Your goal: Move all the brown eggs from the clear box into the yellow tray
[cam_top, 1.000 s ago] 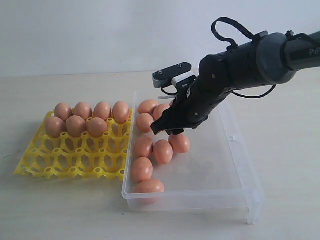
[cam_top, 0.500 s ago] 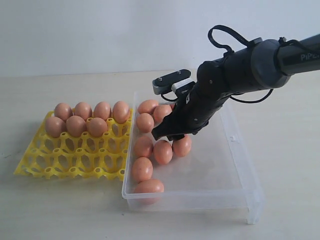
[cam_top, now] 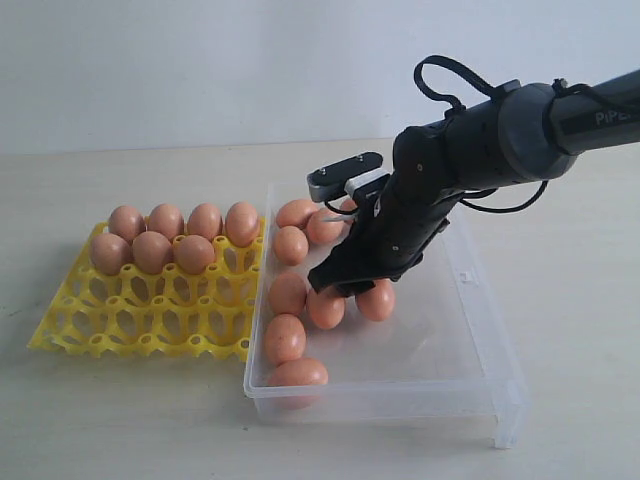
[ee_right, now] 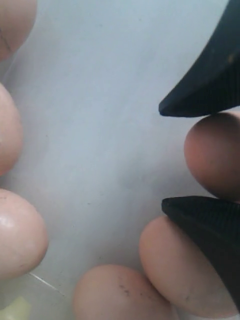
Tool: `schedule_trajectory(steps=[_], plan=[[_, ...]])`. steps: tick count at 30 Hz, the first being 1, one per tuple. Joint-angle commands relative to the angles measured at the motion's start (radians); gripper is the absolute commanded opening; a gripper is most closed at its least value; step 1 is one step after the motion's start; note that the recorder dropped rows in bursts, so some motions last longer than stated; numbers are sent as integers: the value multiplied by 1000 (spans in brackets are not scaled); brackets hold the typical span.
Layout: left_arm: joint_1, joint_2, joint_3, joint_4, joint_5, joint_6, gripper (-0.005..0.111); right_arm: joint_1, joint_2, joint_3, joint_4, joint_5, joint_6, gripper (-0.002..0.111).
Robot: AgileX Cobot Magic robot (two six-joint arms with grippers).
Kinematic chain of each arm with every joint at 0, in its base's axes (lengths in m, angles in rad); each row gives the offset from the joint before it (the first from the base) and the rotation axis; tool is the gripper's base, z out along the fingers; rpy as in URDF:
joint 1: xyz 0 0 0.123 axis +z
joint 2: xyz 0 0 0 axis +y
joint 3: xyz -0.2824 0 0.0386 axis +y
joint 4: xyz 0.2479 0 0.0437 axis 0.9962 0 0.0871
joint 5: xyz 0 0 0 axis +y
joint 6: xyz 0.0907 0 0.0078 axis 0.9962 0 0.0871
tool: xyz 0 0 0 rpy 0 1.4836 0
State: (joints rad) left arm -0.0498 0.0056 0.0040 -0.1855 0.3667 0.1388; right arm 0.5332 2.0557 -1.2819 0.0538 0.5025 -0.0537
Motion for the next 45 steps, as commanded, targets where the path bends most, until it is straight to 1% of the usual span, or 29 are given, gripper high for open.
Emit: schedule_trajectory(steps=[1,11,15,27,31,39,45], plan=[[1,-6,-4,-1,-10,2,0,2,-1,3,1,18,2,49],[1,-6,-4,-1,-10,2,0,2,-48,3,-1,25,2,49],[1,-6,-4,-1,-10,2,0,2,-74,3,-1,25,25,59],[1,-6,-4,-1,-10,2,0,2,-76,3,1,51,66,58],[1,-6,-4,-1,-10,2,0,12,-66,6,44,92,66,58],[1,-6,-4,-1,-10,2,0,14,-46,20,53,43,66,58],[1,-6,-4,-1,-10,2,0,14,-1,20,53,41,66,58]])
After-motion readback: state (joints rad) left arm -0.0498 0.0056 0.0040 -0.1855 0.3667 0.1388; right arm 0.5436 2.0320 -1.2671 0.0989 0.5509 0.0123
